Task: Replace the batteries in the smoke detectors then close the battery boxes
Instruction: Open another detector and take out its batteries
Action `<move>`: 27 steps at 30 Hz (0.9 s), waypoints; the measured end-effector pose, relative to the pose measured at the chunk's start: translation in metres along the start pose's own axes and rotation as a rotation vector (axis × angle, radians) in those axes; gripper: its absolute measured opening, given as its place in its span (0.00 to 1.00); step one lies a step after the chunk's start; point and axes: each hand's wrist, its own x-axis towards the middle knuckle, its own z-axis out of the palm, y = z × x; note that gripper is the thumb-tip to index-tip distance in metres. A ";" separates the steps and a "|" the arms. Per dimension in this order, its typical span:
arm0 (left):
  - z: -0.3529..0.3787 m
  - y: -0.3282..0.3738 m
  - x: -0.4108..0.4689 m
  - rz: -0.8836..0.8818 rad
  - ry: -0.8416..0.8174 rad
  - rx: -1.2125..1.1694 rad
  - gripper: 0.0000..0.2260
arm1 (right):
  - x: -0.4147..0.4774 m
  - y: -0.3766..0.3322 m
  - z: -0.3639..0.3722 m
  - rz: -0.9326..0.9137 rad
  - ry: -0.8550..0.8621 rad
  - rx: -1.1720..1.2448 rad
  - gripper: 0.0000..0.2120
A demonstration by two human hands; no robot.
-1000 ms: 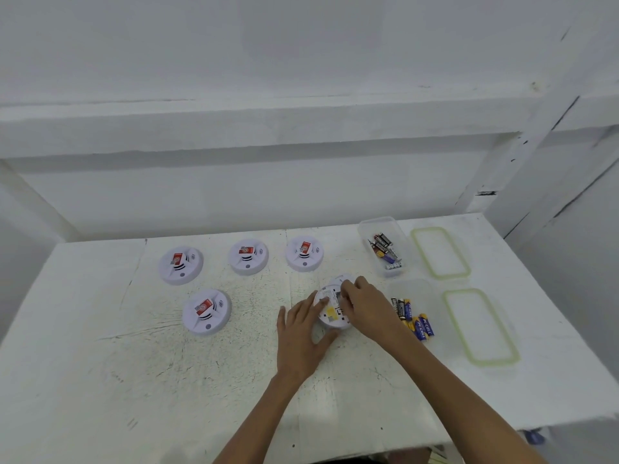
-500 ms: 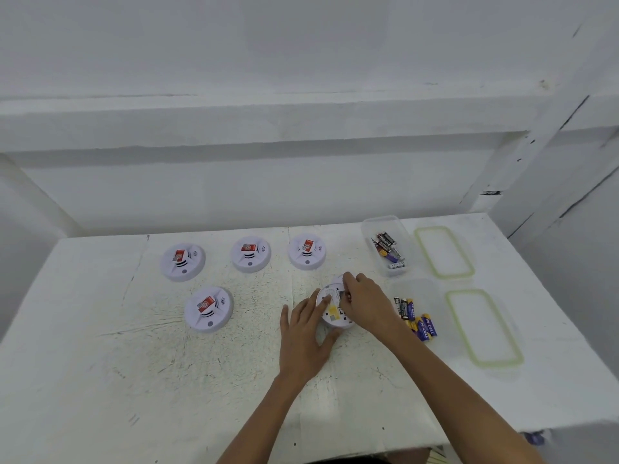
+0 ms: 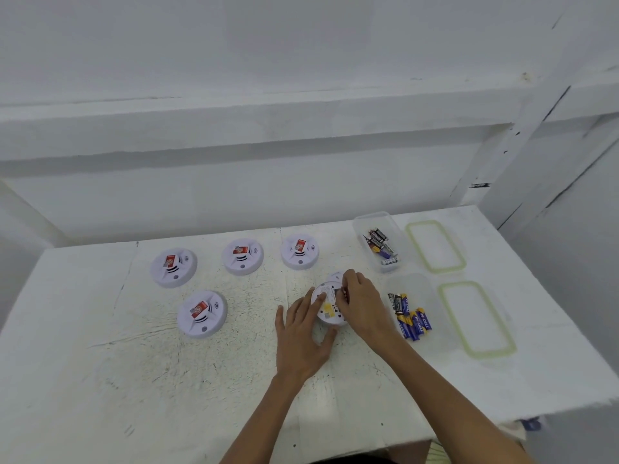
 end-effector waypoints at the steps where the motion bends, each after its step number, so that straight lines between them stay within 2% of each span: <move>1: 0.000 0.000 0.001 -0.003 0.001 0.009 0.31 | 0.000 0.000 0.000 0.005 0.003 0.006 0.06; 13: -0.002 0.004 0.011 0.005 0.048 0.027 0.34 | -0.009 -0.011 -0.003 0.150 0.152 0.191 0.08; 18: 0.001 -0.004 0.015 0.053 0.074 -0.010 0.33 | -0.015 -0.003 -0.028 0.248 0.344 0.313 0.06; 21: 0.001 -0.007 0.018 0.084 0.076 -0.059 0.33 | -0.024 0.017 -0.051 0.305 0.431 0.276 0.04; 24: 0.002 -0.007 0.016 0.090 0.069 -0.064 0.33 | -0.035 0.049 -0.064 0.419 0.415 0.201 0.03; 27: 0.001 -0.005 0.018 0.101 0.069 -0.076 0.33 | -0.034 0.073 -0.069 0.521 0.306 0.098 0.05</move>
